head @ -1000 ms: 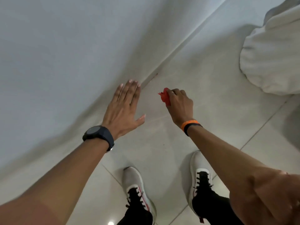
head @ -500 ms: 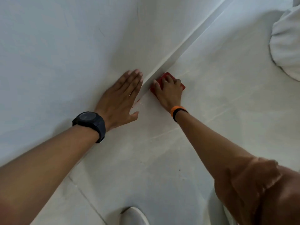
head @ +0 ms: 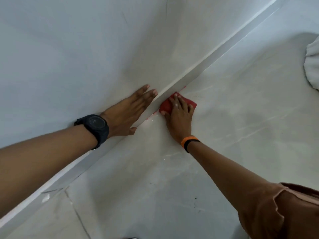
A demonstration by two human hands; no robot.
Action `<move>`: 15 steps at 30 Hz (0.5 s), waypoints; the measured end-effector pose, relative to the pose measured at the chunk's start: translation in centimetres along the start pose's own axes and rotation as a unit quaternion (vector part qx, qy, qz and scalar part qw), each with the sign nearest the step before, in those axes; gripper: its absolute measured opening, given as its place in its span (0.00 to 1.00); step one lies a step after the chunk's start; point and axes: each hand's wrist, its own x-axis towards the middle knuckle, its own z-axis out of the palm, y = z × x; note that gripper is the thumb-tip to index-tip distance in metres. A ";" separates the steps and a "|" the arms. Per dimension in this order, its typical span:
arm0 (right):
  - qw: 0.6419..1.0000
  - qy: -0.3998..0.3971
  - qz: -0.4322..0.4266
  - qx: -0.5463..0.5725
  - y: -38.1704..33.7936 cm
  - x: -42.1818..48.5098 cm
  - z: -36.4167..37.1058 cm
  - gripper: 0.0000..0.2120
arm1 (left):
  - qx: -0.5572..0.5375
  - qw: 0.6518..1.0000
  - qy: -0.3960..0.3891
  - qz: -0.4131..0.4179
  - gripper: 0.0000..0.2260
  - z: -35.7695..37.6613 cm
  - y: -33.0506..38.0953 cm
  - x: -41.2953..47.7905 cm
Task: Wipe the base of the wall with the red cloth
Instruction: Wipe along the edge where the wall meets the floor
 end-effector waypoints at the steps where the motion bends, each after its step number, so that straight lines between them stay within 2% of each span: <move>1: 1.000 -0.005 -0.013 -0.008 0.2 -0.3 0.1 0.32 | 0.013 1.000 -0.006 0.006 0.49 -0.1 -0.2 0.0; 3: 0.999 0.003 -0.018 -0.034 1.2 0.9 -0.3 0.32 | 0.032 0.999 -0.013 0.010 0.50 -0.4 -0.6 0.1; 8: 0.997 0.032 0.054 -0.049 4.0 6.5 -3.6 0.27 | 0.048 0.999 -0.018 0.019 0.50 -0.7 -1.2 0.0; 12: 0.996 0.025 0.086 0.018 2.8 5.7 -3.3 0.30 | 0.043 0.999 -0.021 0.020 0.50 -1.0 -1.5 0.2; 15: 0.999 -0.006 0.032 0.023 1.4 2.4 -2.0 0.34 | 0.042 0.998 -0.026 0.026 0.50 -1.3 -1.5 0.5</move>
